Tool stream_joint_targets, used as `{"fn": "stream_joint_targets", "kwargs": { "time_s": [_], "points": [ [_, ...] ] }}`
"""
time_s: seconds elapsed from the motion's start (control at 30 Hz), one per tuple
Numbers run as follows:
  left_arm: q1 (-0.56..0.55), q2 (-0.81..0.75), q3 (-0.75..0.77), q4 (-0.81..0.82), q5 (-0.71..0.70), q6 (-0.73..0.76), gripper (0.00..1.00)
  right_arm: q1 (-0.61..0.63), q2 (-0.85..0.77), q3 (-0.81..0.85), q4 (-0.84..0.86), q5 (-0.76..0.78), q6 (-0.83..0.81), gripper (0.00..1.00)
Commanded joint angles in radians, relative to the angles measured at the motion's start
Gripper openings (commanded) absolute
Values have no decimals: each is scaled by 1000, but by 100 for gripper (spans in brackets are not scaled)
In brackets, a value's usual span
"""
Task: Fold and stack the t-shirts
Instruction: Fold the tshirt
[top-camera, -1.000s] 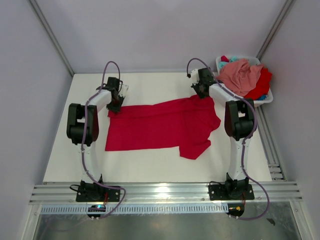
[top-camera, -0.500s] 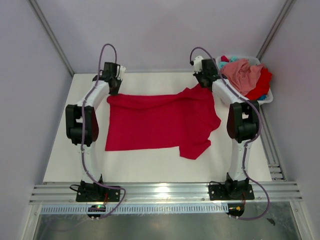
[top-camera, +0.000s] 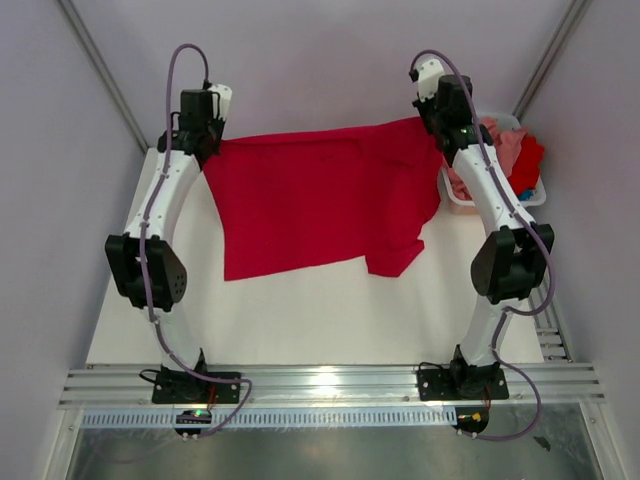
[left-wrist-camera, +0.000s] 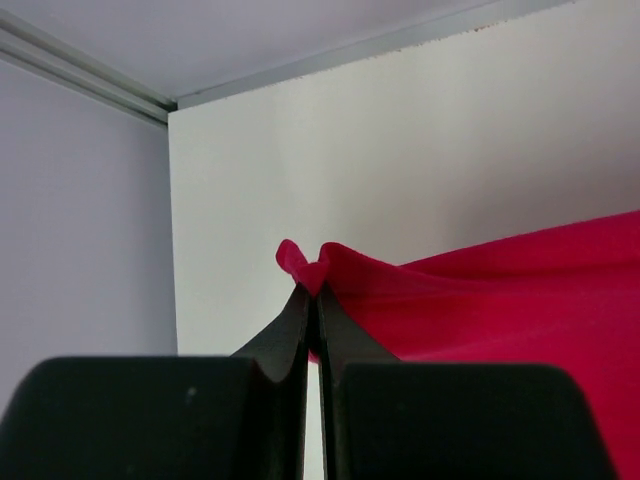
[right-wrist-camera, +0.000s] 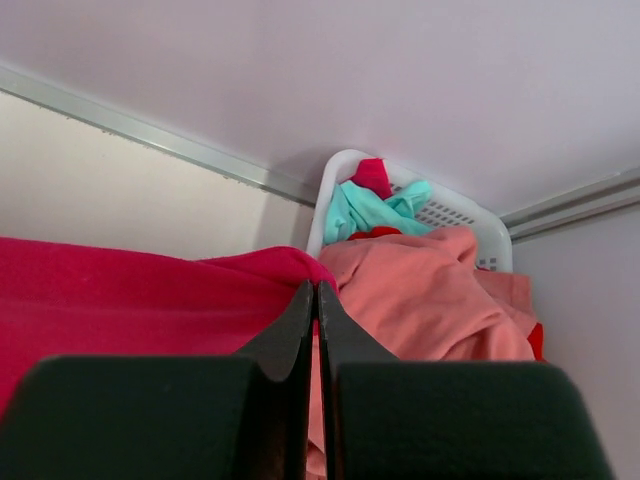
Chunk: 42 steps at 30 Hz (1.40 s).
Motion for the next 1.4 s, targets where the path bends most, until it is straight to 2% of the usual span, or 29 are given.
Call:
{"fn": "stream_joint_targets", "kwargs": {
  "time_s": [0.0,0.07,0.53,0.63,0.83,0.9,1.03,1.2,1.37],
  "points": [
    [45,-85,14,13,-42,-18,0,-36,-72,-5,-5,35,3,3],
    [67,-107,5,15,-18,-36,0,-42,-97,-25,0,26,14,3],
    [70,-198,-93,56,-88,8,0,-40,-158,-32,-38,6,40,3],
    [70,-211,-69,50,-77,-12,0,-40,-168,25,-84,-3,43,3],
    [70,-236,95,-40,18,-84,0,-40,-204,140,-163,-28,98,3],
    [68,-268,121,-64,46,-119,0,-40,-247,143,-186,-60,121,3],
    [68,-383,77,-50,113,-145,0,-33,-368,91,-193,-94,153,3],
    [68,-518,88,-132,185,-194,0,-16,-546,77,-241,-97,163,3],
    [68,-749,-16,-173,236,-196,0,-5,-756,-54,-255,-134,180,3]
  ]
}}
